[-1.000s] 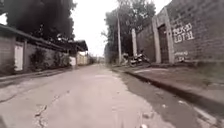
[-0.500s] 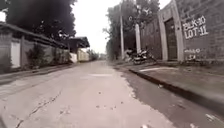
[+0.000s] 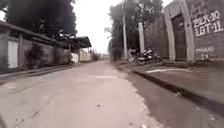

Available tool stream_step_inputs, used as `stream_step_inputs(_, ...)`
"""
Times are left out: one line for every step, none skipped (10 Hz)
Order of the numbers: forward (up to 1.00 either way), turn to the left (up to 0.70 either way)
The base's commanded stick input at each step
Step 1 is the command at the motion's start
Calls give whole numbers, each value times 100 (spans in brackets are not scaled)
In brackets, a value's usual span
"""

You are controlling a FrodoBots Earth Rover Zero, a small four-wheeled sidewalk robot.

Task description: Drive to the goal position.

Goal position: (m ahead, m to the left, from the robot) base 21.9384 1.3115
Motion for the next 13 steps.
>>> stream_step_inputs(100, -4)
stream_step_inputs(100, 0)
stream_step_inputs(100, 0)
stream_step_inputs(100, 0)
stream_step_inputs(100, 0)
stream_step_inputs(100, 0)
stream_step_inputs(100, 2)
stream_step_inputs(100, 3)
stream_step_inputs(100, 14)
stream_step_inputs(100, 37)
stream_step_inputs(100, 11)
stream_step_inputs(100, 1)
stream_step_inputs(100, 0)
